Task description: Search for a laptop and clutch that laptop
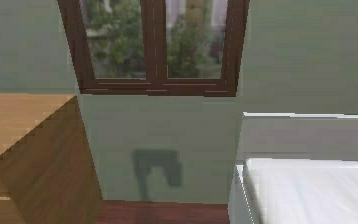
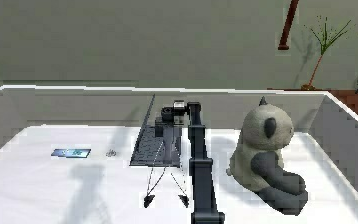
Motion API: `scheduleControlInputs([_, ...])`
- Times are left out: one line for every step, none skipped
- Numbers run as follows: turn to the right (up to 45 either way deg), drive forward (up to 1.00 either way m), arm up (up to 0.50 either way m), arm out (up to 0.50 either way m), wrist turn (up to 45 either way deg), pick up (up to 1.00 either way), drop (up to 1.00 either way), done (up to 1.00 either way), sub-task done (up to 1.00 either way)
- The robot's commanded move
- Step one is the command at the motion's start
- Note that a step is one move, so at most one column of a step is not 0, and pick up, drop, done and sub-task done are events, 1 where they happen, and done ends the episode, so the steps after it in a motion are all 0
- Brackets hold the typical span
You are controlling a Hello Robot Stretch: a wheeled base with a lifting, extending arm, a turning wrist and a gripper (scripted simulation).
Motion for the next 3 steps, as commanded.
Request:
scheduleControlInputs([0.0,0.0,0.0,0.0,45.0,0.0,0.0,0.0,0.0])
scheduleControlInputs([0.0,0.0,0.0,0.0,45.0,0.0,0.0,0.0,0.0])
scheduleControlInputs([0.0,0.0,0.0,0.0,45.0,0.0,0.0,0.0,0.0])
